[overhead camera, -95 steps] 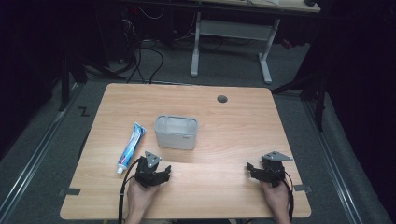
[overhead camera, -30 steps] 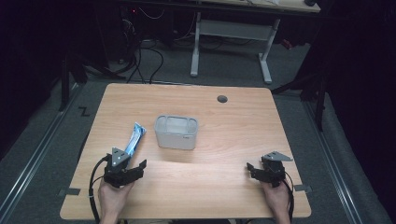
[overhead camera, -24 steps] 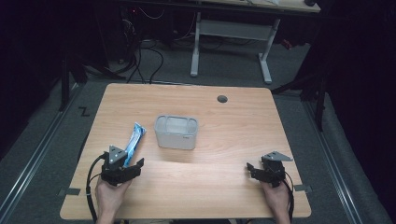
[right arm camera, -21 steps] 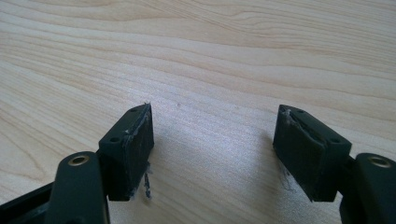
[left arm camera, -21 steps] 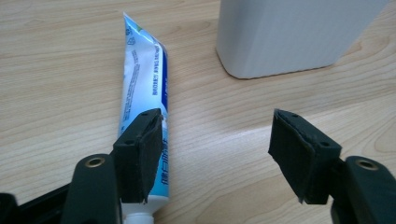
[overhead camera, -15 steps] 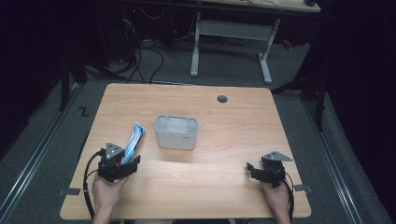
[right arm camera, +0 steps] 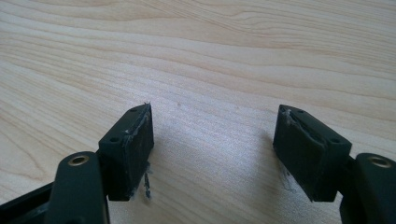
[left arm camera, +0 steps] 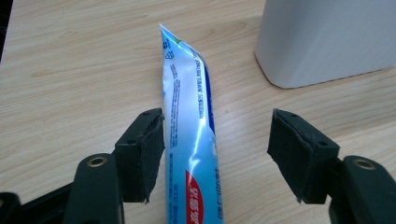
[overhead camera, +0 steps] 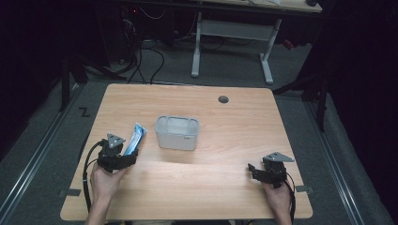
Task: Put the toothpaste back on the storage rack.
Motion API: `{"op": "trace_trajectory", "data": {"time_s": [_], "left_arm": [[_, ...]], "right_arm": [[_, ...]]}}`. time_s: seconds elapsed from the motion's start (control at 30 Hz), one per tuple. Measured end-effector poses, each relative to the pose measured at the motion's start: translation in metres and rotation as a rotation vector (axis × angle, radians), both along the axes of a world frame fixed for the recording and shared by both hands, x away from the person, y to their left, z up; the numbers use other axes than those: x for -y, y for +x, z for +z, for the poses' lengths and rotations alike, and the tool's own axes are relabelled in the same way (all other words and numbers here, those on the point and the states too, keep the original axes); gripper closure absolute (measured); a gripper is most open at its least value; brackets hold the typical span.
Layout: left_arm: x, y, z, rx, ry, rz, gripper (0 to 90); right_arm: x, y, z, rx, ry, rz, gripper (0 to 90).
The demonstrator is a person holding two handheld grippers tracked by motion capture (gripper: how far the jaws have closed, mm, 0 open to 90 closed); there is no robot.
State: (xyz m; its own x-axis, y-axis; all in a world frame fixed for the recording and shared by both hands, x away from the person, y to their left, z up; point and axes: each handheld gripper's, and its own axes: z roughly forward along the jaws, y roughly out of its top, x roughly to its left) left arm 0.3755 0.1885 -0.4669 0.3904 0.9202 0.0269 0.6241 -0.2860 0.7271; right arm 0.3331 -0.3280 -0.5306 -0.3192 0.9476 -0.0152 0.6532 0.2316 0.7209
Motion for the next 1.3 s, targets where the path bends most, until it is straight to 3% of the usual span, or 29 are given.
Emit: {"op": "trace_trajectory", "data": {"time_s": [0.3,0.47,0.77,1.03,1.2,1.3], "left_arm": [[0.003,0.02,0.003,-0.028,0.039,0.008,37.6],[0.015,0.036,0.003,-0.06,0.098,-0.003,37.9],[0.028,0.058,-0.001,-0.101,0.16,-0.005,38.1],[0.032,0.075,-0.01,-0.143,0.184,0.009,38.3],[0.037,0.087,-0.018,-0.189,0.227,0.019,38.2],[0.038,0.093,-0.023,-0.207,0.225,0.029,39.2]], "right_arm": [[0.0,0.0,0.0,0.0,0.0,0.0,28.8],[0.0,0.0,0.0,0.0,0.0,0.001,28.8],[0.0,0.0,0.0,0.0,0.0,0.003,28.8],[0.0,0.0,0.0,-0.001,0.001,0.001,28.7],[0.0,0.0,0.0,-0.001,0.001,0.002,28.7],[0.0,0.0,0.0,-0.001,0.001,0.002,28.7]]}}
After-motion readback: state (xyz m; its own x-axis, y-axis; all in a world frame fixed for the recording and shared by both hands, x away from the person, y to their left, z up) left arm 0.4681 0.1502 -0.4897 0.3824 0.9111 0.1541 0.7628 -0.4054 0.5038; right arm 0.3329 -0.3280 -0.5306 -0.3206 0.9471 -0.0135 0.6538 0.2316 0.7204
